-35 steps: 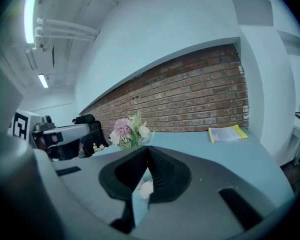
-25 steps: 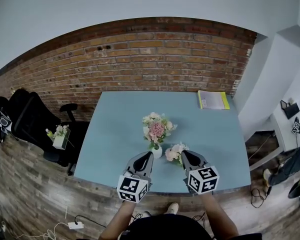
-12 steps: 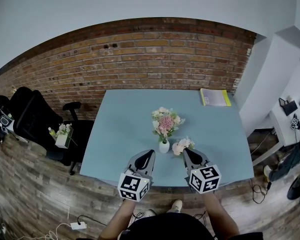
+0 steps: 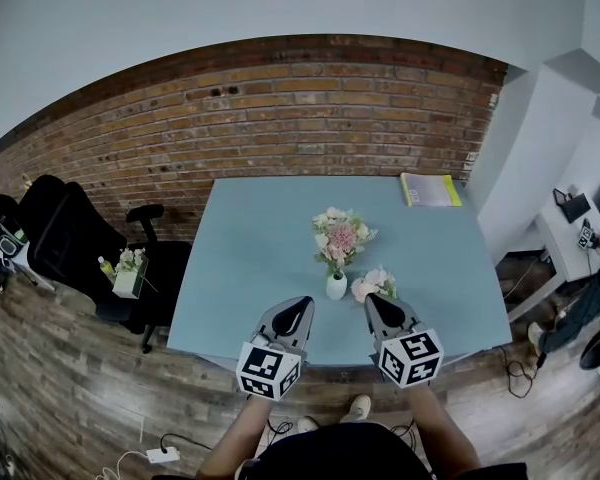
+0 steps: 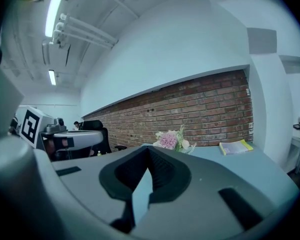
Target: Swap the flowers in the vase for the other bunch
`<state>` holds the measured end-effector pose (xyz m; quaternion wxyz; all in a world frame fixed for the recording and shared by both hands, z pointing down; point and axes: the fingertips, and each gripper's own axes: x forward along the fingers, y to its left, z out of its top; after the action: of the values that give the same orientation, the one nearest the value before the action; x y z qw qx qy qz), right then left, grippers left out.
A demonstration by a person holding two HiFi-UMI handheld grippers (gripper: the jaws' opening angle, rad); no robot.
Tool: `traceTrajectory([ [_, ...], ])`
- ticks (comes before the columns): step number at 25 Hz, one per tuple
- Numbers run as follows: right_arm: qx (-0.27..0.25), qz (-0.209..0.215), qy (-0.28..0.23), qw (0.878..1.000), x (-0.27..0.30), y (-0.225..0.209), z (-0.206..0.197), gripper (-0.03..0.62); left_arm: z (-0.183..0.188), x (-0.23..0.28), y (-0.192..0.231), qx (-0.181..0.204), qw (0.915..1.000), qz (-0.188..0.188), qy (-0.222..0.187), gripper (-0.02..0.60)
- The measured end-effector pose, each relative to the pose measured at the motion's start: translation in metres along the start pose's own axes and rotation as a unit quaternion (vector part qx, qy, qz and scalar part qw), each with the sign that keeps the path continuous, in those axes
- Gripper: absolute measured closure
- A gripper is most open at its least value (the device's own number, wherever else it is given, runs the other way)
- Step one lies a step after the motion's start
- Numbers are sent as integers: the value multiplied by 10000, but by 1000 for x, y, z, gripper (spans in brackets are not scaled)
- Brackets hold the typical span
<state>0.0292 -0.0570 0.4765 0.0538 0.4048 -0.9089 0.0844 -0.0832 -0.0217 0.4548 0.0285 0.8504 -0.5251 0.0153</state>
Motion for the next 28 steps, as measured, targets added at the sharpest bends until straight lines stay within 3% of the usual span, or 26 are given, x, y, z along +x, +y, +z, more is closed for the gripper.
traceTrajectory([
  [28, -75, 62, -74, 9999, -18, 36, -7, 582, -5, -22, -13, -94, 9995, -302, -45, 572],
])
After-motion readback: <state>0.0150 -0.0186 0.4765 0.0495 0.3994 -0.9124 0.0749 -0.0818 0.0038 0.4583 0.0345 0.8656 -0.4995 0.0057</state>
